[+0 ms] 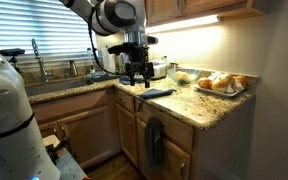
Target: Hang the the cloth on the right side of the counter on the right drawer
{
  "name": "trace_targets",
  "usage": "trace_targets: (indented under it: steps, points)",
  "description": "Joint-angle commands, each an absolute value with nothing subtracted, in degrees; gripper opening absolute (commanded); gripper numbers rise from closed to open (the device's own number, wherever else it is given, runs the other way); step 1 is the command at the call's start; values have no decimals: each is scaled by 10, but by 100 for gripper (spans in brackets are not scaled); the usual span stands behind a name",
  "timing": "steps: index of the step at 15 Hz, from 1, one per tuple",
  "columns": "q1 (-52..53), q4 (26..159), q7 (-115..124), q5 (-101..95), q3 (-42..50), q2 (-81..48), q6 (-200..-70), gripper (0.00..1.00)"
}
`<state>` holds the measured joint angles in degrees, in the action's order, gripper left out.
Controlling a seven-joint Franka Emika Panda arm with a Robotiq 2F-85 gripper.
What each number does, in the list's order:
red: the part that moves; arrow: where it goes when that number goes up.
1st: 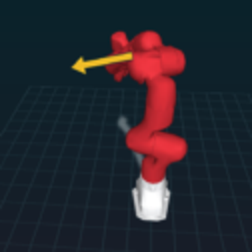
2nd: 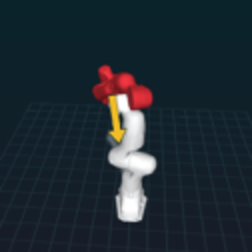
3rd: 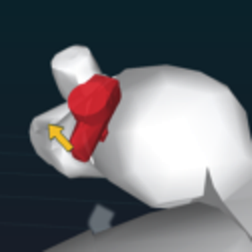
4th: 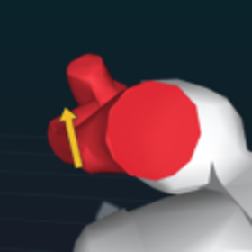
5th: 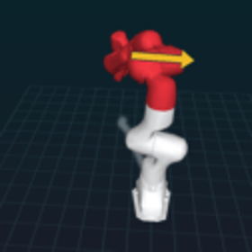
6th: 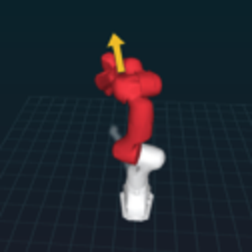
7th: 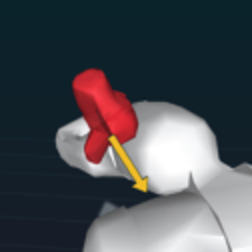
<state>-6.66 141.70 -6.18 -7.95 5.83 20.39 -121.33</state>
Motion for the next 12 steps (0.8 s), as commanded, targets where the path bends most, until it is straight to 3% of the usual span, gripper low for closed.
trace_targets:
  steps: [1,8,12]
  points:
    - [-50,1352,-45,-34,58,118,-1263,100]
    - [-45,1256,-36,14,45,6,-1305,100]
    - [-47,1269,-52,4,45,12,-1299,100]
